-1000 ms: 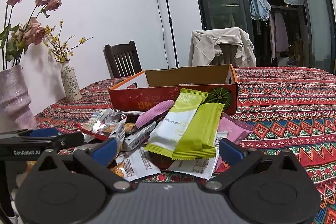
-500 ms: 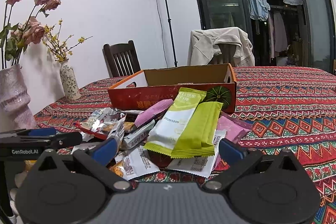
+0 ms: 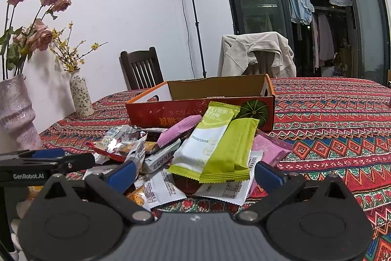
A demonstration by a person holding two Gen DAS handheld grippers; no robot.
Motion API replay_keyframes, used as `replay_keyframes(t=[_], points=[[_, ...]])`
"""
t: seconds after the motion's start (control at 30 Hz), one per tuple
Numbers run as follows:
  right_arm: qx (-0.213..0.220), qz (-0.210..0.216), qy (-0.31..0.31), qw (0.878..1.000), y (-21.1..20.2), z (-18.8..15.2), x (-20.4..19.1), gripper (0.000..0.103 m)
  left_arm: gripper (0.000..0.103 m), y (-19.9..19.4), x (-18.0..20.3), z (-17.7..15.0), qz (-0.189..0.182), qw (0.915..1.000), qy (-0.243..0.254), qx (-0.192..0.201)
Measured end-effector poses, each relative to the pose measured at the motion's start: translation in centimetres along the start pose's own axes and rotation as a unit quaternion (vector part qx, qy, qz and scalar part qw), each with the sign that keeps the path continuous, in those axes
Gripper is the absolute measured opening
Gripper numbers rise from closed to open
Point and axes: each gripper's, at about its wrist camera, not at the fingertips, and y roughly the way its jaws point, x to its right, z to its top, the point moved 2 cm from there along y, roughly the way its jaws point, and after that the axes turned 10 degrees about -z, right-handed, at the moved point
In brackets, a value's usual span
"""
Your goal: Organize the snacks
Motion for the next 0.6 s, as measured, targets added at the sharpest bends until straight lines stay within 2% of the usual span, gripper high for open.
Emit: replay_keyframes(t=[0.6], points=[[-0.001,-0.001,0.001,1.0,0.0,-0.12,0.1,0.103,0.103,0.12,-0.03,0.17,-0.002,1.0,0.0,-0.001]])
